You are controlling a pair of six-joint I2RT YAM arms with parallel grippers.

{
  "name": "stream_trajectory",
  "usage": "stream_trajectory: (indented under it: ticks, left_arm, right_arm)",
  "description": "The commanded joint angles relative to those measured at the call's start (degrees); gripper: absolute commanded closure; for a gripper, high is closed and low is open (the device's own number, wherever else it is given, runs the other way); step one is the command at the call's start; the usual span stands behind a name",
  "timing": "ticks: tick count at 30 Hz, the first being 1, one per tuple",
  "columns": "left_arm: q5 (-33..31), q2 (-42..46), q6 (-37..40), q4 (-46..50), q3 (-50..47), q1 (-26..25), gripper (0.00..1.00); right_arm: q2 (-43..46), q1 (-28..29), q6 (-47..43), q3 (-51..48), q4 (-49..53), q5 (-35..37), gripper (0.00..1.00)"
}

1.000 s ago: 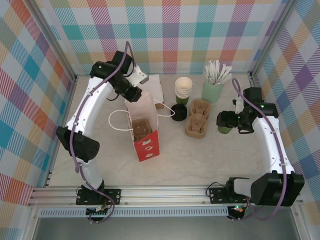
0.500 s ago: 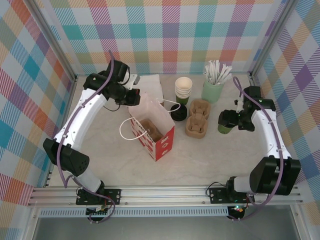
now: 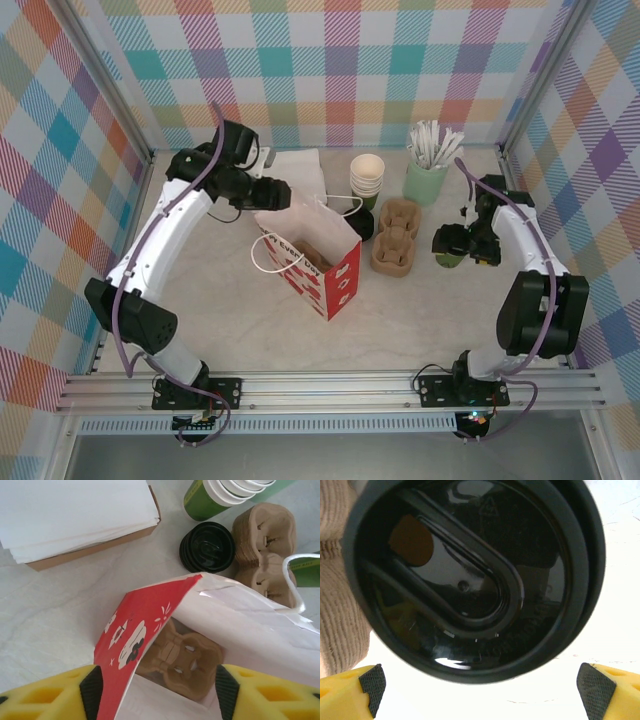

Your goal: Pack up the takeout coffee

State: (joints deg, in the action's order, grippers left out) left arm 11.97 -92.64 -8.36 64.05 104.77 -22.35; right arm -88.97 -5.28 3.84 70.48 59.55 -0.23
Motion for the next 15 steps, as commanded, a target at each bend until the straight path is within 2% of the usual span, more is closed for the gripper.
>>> stream_trajectory:
  ticks: [1,8,15]
  left_arm:
    - [-1.17,5.88,-0.31,-1.36,-1.87,0.37,0.30]
    - [-2.98,15.25,-2.17,-4.69,-10.53,0.56,0.20]
    - [-4.55,21.02,-2.64,-4.46,-15.46,0.64,0.17]
  right_arm:
    - [-2.17,-0.26,-0.14,2.68,-0.49,0.27,0.00]
    - [-7.51,-0.17,-1.59,6.29,0.08,0.64,0.00]
    - [-11.41,-0.18,-2.34,9.82,0.21,1.73,0.00]
